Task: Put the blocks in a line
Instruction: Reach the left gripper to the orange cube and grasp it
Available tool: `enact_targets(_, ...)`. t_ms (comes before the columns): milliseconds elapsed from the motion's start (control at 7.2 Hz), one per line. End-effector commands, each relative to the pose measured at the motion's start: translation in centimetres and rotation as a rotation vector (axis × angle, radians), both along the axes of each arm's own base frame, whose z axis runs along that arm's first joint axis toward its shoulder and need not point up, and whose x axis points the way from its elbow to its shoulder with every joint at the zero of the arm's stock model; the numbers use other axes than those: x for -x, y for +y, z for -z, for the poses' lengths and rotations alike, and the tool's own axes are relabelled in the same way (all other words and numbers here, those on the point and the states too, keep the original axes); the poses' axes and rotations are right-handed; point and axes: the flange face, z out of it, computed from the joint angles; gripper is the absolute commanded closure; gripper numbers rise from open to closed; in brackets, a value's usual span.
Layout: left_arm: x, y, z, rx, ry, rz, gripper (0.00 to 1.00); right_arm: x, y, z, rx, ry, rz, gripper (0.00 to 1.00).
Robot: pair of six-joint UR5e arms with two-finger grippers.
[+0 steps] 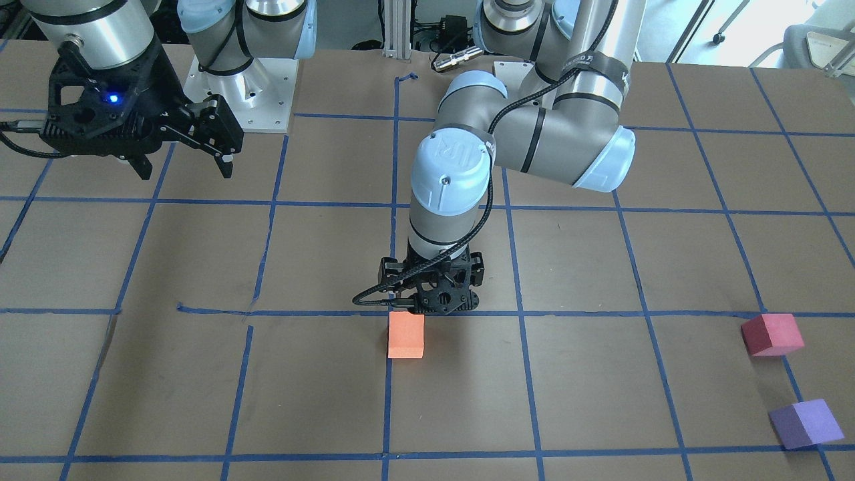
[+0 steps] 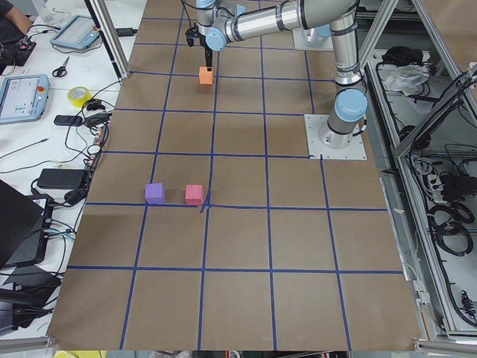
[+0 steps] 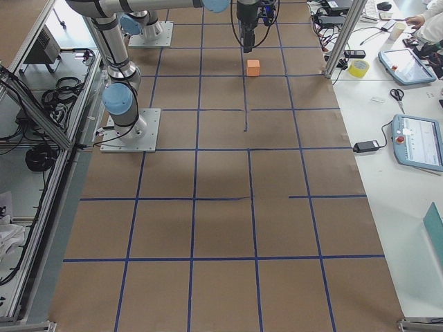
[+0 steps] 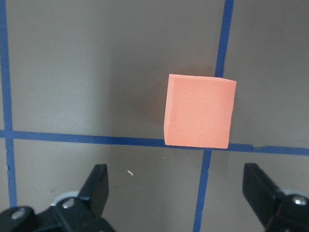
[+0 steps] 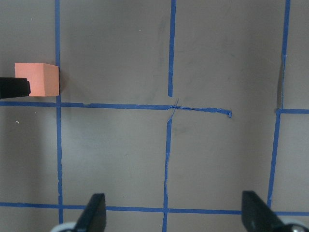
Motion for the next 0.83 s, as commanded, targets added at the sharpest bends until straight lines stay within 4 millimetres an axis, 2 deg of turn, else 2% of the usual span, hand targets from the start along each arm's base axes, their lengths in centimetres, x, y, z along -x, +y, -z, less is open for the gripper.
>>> enact_targets(0, 1.6, -0.7, 4.2, 0.0, -0.007, 0.017, 0.0, -0.1, 0.0, 0.0, 0.0, -0.001, -0.001, 0.0)
enact_targets(139, 2.0, -0.5, 5.8, -0.02, -0.015, 0.024, 0.0, -0.2, 0.1, -0.1, 0.0, -0.003, -0.004, 0.0)
enact_targets(278, 2.1, -0.6, 6.3, -0.022, -0.014, 0.029, 0.0, -0.1, 0.0, 0.2, -0.006, -0.009, -0.006, 0.0)
enact_targets(417, 2.1, -0.7, 6.3, -0.017, -0.014, 0.037, 0.06, -0.1, 0.1, 0.1, -0.006, -0.007, -0.006, 0.0)
enact_targets(556, 2.1, -0.8, 6.1, -0.012, -0.016, 0.038, 0.3, -0.2, 0.1, 0.1, -0.006, -0.007, -0.007, 0.0)
enact_targets(694, 2.0, -1.4, 5.5, 0.013, -0.046, 0.032, 0.49, -0.2, 0.1, 0.3, -0.012, -0.01, -0.007, 0.0)
